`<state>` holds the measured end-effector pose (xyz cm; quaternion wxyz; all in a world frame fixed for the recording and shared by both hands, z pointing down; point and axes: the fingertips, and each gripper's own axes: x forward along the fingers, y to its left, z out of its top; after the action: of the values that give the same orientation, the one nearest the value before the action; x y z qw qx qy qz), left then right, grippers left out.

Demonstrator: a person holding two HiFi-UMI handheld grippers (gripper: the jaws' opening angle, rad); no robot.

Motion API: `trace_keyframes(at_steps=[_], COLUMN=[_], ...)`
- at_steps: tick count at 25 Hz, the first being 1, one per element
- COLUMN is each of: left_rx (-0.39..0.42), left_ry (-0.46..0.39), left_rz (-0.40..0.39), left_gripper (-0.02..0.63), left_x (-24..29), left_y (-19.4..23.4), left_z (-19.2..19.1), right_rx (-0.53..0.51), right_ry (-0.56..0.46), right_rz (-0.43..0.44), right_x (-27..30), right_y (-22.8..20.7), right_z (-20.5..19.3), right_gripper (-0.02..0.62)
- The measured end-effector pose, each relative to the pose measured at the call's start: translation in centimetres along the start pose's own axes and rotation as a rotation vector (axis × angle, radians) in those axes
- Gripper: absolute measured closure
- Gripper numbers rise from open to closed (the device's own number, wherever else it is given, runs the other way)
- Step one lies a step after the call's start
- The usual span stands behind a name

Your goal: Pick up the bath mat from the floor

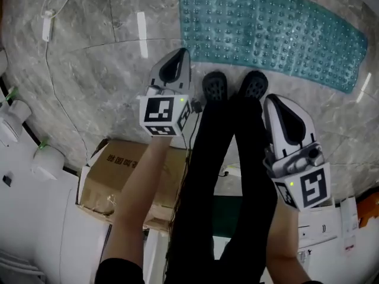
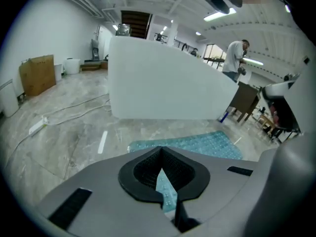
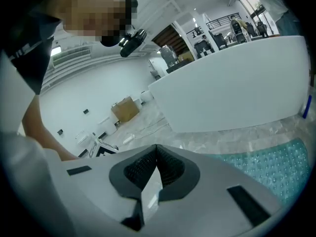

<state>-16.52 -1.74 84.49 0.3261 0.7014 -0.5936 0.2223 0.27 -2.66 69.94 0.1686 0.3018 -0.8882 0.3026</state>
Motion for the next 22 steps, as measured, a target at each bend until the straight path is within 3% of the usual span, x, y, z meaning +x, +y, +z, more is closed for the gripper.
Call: trace_keyframes(at_steps=[4, 8, 14, 19, 22], left_rx=[-0.019, -0.044, -0.035, -0.093, -0.128], left_ry=[0.079, 0.175, 0.306, 0.316, 0.329], left_rz=[0.084, 0.099, 0.114, 0.146, 0.155], left_gripper=[0.597, 0.594, 0.472, 0.388, 0.298], left_x=[7.2, 13.6, 19.5, 22.4, 23.5], left_y=[3.9, 6.7, 9.2, 10.6, 10.7], left_z=[-7.5, -12.6, -16.8, -17.7, -18.6], right_rx=[0.037, 0.057, 0.082, 0.135, 0.167], right_ry=[0.043, 0.067, 0.077, 0.055, 0.027], right_rz=[-0.026, -0.037, -0.009, -0.003, -0.014], right_x=[2.6, 4.8, 6.5, 8.3, 8.9], right_y=[-3.1, -4.8, -5.7, -6.4, -7.1], right_z=[-5.4, -8.2, -10.3, -10.6, -10.0], right_gripper=[0.581, 0.581, 0.581, 0.581, 0.581])
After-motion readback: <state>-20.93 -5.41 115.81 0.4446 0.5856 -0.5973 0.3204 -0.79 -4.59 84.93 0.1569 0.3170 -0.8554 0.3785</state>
